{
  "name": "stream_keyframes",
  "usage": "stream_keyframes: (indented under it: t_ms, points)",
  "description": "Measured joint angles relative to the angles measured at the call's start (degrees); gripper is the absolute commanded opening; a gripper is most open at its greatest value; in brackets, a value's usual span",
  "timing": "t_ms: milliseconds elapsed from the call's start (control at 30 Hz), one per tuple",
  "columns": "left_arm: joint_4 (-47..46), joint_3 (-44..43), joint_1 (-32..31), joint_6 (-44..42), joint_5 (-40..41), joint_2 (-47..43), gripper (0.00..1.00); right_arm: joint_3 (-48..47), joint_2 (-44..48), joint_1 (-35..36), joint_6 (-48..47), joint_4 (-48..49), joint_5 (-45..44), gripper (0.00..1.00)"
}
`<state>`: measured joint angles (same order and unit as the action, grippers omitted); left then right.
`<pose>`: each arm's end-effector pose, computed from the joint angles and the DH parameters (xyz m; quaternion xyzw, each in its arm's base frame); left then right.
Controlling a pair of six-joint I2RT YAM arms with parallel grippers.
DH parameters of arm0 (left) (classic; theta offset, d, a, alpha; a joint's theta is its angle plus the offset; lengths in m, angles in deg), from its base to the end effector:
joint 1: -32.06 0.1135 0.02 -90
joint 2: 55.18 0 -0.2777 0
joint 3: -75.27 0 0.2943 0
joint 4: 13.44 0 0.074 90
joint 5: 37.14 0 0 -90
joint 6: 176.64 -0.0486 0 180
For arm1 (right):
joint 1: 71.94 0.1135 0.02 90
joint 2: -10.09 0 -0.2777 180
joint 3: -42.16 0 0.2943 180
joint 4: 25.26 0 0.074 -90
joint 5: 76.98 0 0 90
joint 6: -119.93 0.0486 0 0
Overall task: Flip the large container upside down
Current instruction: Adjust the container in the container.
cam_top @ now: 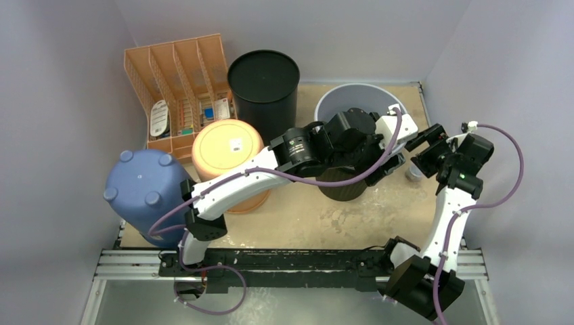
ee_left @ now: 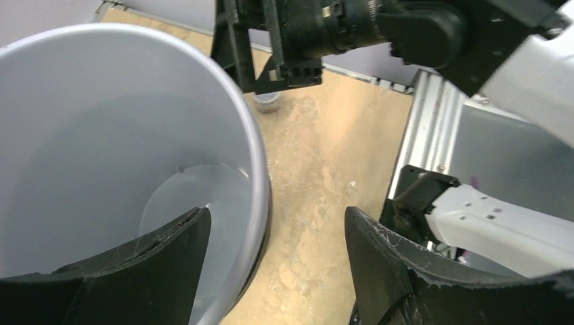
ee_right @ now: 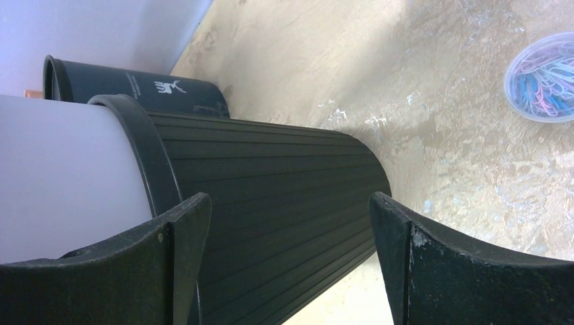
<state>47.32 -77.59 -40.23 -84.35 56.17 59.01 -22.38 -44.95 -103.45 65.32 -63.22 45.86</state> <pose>0.1478 -0.4536 0.5046 0.4624 0.6884 -0.3192 0.4587 0.2287 -0.1093 0.3349 0.3336 0.7674 0.2594 0.4822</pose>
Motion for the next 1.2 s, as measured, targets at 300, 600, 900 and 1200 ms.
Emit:
stream_keyframes:
  t_ms: [300,600,900,1200]
  points:
    - [0.1,0.0,0.7,-2.1,4.9,2.6,0.71,0.1,0.0,0.0,0.0,0.0,0.6,0.88]
    - [3.5,-0.7,2.4,-2.1,6.1,5.5,0.67,-0.4,-1.3,0.1,-0.2,0.1,1.6,0.88]
    - [5.7,-0.7,2.6,-2.5,5.9,6.1,0.37,-3.4,-2.3,0.4,0.0,0.9,2.9,0.87]
    - [2.9,-0.5,2.3,-3.8,7.2,5.5,0.00,-4.1,-2.3,0.5,0.1,0.8,2.9,0.88]
